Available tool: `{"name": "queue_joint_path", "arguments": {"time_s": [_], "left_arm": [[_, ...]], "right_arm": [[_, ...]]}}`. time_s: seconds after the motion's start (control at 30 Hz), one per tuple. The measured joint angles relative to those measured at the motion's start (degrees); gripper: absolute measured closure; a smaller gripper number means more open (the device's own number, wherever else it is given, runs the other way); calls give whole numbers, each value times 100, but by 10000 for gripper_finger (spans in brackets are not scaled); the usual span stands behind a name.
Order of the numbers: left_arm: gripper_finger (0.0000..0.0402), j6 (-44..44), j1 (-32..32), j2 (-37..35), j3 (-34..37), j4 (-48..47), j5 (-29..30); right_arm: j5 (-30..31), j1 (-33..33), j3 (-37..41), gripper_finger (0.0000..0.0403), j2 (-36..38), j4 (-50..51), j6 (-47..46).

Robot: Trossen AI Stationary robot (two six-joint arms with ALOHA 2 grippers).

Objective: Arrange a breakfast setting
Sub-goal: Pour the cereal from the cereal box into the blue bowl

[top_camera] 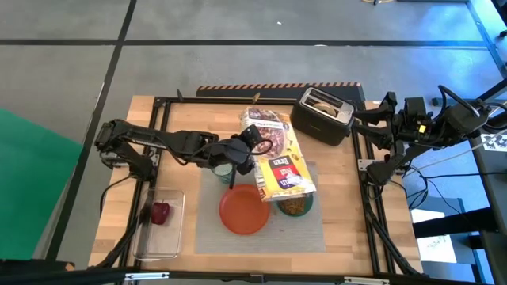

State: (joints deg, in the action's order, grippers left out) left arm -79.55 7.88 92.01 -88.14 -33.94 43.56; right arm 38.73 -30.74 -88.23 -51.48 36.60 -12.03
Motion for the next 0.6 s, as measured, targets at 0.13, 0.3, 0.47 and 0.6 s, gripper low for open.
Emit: {"name": "queue_joint_path", "arguments": {"time_s": [0.13, 0.3, 0.47, 0.6], "left_arm": [[340, 154, -80, -15, 0, -222, -106], [340, 444, -199, -14, 0, -481, -417], [340, 603, -327, -14, 0, -463, -682], [340, 610, -420, -14, 0, -482, -777]], "right_arm": [[72, 1, 0, 229, -1, -4, 21], [78, 0, 0, 229, -2, -4, 32], [86, 1, 0, 229, -2, -5, 33], [224, 2, 0, 229, -4, -6, 40]]}}
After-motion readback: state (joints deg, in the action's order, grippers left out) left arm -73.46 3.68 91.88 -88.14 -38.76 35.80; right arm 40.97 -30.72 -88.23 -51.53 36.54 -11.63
